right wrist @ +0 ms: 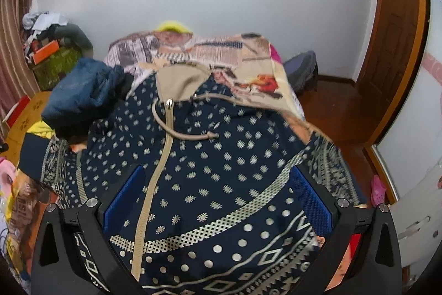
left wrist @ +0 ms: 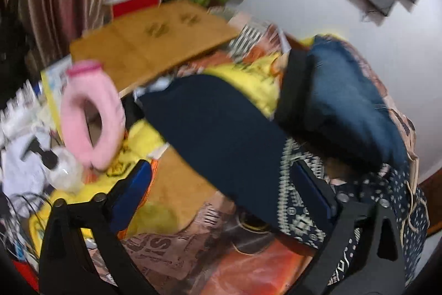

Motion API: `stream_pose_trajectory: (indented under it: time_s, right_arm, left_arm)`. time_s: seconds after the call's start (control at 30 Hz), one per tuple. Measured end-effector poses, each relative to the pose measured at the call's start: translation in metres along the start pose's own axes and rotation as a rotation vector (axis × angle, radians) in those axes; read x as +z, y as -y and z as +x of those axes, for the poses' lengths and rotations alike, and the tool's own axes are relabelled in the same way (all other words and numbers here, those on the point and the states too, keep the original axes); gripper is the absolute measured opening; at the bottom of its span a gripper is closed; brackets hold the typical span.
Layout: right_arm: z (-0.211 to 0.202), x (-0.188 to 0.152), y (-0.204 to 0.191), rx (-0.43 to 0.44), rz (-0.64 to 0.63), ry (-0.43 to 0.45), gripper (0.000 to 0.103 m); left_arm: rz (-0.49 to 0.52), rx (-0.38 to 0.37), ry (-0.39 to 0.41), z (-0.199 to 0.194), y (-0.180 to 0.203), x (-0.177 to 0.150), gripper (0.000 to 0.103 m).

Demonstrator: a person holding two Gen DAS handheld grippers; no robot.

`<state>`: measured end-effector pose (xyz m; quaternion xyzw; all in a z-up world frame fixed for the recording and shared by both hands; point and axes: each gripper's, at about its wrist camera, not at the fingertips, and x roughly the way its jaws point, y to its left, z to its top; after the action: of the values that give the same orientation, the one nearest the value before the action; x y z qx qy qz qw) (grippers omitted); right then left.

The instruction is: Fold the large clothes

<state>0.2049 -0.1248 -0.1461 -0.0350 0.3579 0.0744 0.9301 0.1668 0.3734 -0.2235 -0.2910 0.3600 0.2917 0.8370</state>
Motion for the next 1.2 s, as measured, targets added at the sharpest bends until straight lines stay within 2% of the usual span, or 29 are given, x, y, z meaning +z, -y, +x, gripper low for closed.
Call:
stream_pose_trajectory:
  time_s: [0.07,0.17,0.3,0.4,0.47,0.5,0.57,0.67,0.73,0.83,1.0,1.2]
  right_arm:
    - [0.007,-0.001,-0.003,-0.002,-0.008,-0.018,0.103]
    - [0.016,-0.005,-0.006,-0.016,-0.025,-0.049,0.103]
    - [0.023,-0.007,-0.009,-0.019,-0.034,-0.069,0.103]
    - [0.024,-0.008,-0.009,-0.021,-0.039,-0.075,0.103]
    - [0.024,-0.007,-0.010,-0.024,-0.042,-0.075,0.103]
    - [0.023,-0.007,-0.010,-0.024,-0.044,-0.073,0.103]
    - [0.020,-0.006,-0.010,-0.026,-0.048,-0.065,0.103]
    - [0.017,-0.004,-0.012,-0.028,-0.054,-0.053,0.103]
    - [0.013,-0.002,-0.012,-0.027,-0.058,-0.048,0.103]
    - [0.007,-0.001,-0.011,-0.018,-0.061,-0.042,0.103]
    - [-0.004,0.000,-0.013,-0.030,-0.084,-0.027,0.103]
    - [-0.016,0.002,-0.013,-0.029,-0.094,-0.002,0.103]
  left_arm:
    - [-0.051,-0.065,-0.075,0.021,-0.014,0.000,0.088]
    - [-0.124,-0.143,-0.145,0.044,-0.026,-0.002,0.082]
    - [-0.190,-0.212,-0.226,0.073,-0.034,-0.002,0.074]
    - [-0.214,-0.210,-0.246,0.087,-0.036,-0.001,0.072]
    - [-0.218,-0.172,-0.247,0.097,-0.038,0.003,0.064]
    - [-0.223,-0.152,-0.244,0.100,-0.038,0.004,0.059]
    - [-0.207,-0.131,-0.221,0.102,-0.035,0.005,0.055]
    - [-0.161,-0.076,-0.182,0.094,-0.028,0.007,0.035]
    - [-0.119,-0.050,-0.161,0.087,-0.020,0.010,0.014]
    - [-0.056,-0.028,-0.131,0.072,-0.007,0.016,0.005]
    - [0.037,-0.087,-0.019,0.031,0.022,0.033,0.005]
    - [0.164,-0.231,0.093,-0.030,0.087,0.047,0.004]
